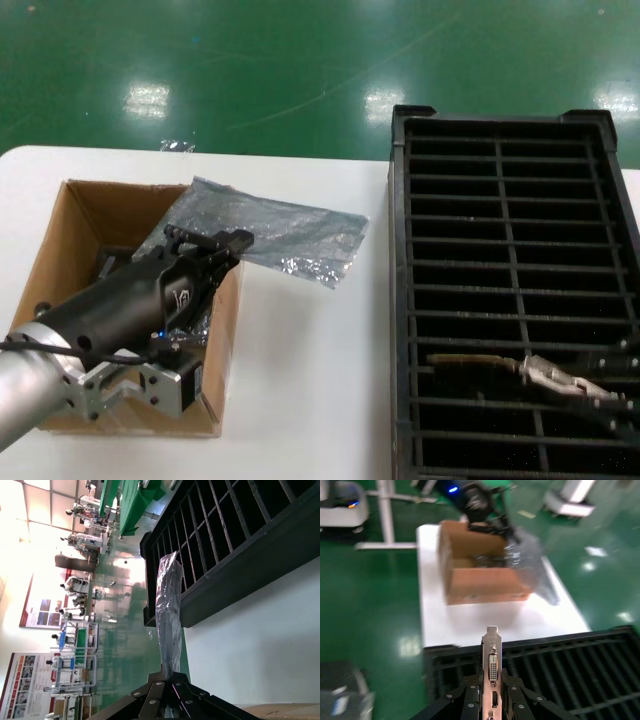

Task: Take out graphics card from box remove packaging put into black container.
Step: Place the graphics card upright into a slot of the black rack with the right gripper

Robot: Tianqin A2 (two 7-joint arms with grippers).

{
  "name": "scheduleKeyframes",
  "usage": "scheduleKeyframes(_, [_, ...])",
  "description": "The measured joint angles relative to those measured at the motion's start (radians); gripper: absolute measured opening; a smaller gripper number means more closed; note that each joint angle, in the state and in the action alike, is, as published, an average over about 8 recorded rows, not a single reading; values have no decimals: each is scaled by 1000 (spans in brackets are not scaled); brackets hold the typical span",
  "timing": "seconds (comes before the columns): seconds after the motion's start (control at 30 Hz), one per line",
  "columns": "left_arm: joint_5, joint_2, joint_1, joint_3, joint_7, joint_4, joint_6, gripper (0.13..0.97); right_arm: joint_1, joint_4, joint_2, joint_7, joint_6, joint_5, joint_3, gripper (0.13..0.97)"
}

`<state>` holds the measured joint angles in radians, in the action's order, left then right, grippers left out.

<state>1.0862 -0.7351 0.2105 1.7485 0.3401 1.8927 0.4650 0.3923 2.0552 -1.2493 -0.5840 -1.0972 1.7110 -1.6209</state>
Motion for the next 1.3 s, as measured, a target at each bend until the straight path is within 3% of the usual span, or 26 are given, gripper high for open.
scheduleKeyframes(0.27, [0,0,0,0,0,0,0,138,227,-16,94,-16,-236,-95,-158,191])
scheduleKeyframes(0.57, [0,0,0,0,0,0,0,138,390,-55,219,-21,-389,-200,-268,191])
scheduleKeyframes(0.97, [0,0,0,0,0,0,0,138,547,-123,334,-54,-467,-331,-413,191])
scheduleKeyframes(1.3, [0,0,0,0,0,0,0,138,601,-177,368,-67,-472,-396,-483,191])
